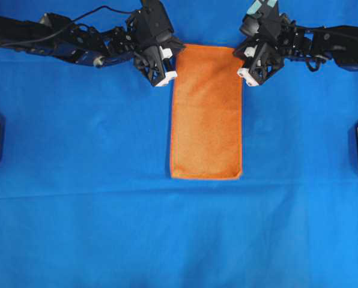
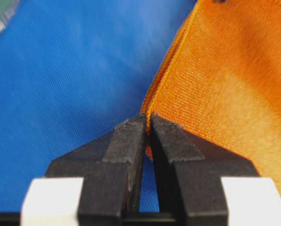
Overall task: Fold the orange towel.
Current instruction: 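Grasp the far corners of the narrow towel strip with both grippers, then fold the far end over toward the near end with both grippers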
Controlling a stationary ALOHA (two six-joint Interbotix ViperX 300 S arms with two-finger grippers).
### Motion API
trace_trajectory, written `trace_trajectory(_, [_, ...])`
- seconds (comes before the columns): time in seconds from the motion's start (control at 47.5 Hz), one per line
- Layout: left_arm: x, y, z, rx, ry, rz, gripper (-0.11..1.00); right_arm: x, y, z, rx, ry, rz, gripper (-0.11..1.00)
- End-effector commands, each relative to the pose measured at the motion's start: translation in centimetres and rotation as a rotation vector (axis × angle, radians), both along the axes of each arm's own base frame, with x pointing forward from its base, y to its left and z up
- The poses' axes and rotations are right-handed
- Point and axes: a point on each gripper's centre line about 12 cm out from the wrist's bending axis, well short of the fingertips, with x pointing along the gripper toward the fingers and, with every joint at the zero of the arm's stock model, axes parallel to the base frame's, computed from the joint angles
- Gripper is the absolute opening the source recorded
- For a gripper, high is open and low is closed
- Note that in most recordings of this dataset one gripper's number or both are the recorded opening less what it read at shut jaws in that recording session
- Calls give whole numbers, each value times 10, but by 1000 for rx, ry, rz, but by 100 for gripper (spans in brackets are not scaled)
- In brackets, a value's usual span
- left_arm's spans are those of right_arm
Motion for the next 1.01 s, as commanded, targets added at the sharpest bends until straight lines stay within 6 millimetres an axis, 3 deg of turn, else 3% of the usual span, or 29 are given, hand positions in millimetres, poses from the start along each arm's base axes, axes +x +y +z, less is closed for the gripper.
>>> trace_trajectory(0.0, [1, -2, 28, 27, -53, -6, 2, -1, 0, 21, -29, -39, -6, 4])
trace_trajectory(0.126, [-3, -5, 32, 29, -56, -8, 2, -4, 4, 32, -44, -64, -4, 4])
trace_trajectory(0.294, [-4, -6, 31, 28, -53, -12, 2, -5, 6, 31, -35, -68, -9, 4])
trace_trajectory(0.442, [-2, -20, 39, 30, -60, -41, 2, -2, 18, 35, -31, -73, 16, 4])
trace_trajectory(0.736, [-8, -79, 64, 20, -45, -168, 2, -4, 76, 63, -14, -98, 115, 4])
trace_trajectory(0.988, [-16, -137, 58, -3, -3, -302, 2, -8, 128, 63, 57, -92, 210, 4])
